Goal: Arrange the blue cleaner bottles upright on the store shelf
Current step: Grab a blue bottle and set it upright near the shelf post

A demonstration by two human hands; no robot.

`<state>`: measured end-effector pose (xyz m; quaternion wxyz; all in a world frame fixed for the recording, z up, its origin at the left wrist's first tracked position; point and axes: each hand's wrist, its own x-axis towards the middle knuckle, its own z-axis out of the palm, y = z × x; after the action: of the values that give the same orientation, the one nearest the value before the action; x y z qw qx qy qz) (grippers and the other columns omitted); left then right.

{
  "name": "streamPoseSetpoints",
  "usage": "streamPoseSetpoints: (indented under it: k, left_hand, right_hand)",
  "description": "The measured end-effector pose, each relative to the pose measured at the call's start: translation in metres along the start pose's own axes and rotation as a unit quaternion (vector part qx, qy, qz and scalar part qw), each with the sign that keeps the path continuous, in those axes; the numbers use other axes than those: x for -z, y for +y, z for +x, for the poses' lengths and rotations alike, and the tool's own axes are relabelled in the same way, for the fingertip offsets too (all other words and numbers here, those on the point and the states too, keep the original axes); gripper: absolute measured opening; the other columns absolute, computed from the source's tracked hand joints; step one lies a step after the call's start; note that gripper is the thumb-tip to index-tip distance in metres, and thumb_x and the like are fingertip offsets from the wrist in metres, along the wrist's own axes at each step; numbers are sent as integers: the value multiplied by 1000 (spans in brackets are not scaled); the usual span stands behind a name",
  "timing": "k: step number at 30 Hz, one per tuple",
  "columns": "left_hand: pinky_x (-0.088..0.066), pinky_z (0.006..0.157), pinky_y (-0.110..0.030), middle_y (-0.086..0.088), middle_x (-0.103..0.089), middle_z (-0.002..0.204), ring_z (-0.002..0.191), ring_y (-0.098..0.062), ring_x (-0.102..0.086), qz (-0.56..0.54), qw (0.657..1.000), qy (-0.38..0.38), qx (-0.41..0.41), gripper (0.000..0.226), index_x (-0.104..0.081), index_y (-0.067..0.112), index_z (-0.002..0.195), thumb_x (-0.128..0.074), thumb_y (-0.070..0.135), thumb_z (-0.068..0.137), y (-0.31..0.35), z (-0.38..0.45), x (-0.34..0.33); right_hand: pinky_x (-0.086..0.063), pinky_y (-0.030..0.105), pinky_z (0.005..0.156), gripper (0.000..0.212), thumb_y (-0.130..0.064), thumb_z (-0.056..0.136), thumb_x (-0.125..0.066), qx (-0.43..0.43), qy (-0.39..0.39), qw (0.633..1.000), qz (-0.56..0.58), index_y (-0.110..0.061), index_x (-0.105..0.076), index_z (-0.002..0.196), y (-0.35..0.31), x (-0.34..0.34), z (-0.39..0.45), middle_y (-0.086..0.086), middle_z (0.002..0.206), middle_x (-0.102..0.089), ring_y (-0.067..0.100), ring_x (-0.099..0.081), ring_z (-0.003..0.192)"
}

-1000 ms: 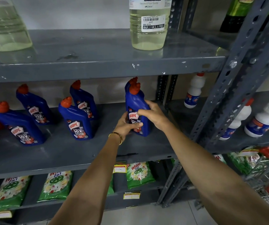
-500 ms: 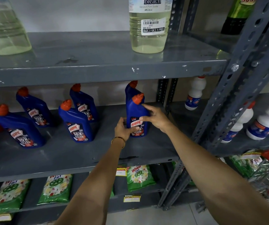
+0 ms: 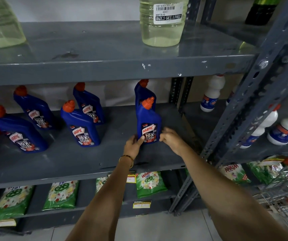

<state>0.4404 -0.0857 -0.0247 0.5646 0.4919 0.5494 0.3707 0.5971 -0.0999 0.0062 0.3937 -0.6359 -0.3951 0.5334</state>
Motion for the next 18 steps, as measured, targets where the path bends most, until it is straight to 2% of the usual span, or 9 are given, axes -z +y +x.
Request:
streamPoseSetpoints:
  k: [1, 3, 7, 10, 13, 18]
  left_hand:
    - [-41, 100, -32, -10, -56, 133, 117, -22, -52, -26, 999, 2, 22, 45, -51, 7, 126, -54, 34, 90, -2, 0, 0]
    - [-33, 111, -35, -9, -46, 144, 129, -23, -44, -106, 992, -11, 68, 57, -45, 11, 133, -42, 49, 91, 2, 0, -2]
    - [-18, 114, -29, -4, -24, 156, 145, -19, -19, -215, 970, -55, 100, 67, -21, 14, 147, -15, 56, 94, 18, -5, -9]
    - [-15, 117, -31, -5, -21, 157, 145, -20, -18, -181, 977, -54, 98, 71, -20, 14, 147, -12, 59, 93, 16, -2, -10]
    - [-16, 117, -33, -7, -23, 157, 145, -22, -21, -122, 988, -37, 85, 71, -23, 13, 146, -12, 58, 93, 11, 0, -8]
    - [-16, 118, -34, -4, -30, 154, 143, -18, -24, -154, 981, -71, 90, 72, -27, 17, 145, -13, 62, 91, 5, -10, -7]
  right_hand:
    - [-41, 43, 105, 56, 2, 56, -51, -15, 2, 1000, 14, -4, -55, 112, 7, 0, 0, 13, 121, -61, 29, -53, 119]
    - [-41, 39, 101, 67, 8, 60, -46, -24, -7, 1000, 19, -3, -49, 127, 12, -5, -4, 10, 125, -58, 26, -51, 121]
    - [-43, 37, 96, 72, 17, 67, -39, -20, -13, 1000, 6, -11, -47, 133, 9, -14, -8, 8, 121, -57, 22, -49, 116]
    - [-41, 42, 103, 74, 17, 66, -40, -24, -9, 1000, -15, -14, -47, 132, 9, -16, -8, 6, 119, -57, 22, -48, 118]
    - [-42, 42, 103, 74, 16, 66, -41, -26, -4, 999, -29, -14, -46, 133, 10, -16, -11, 5, 118, -57, 24, -48, 120]
    - [-43, 36, 96, 73, 17, 67, -40, -26, -2, 1000, -18, -11, -44, 135, 17, -12, -19, 8, 126, -57, 22, -49, 121]
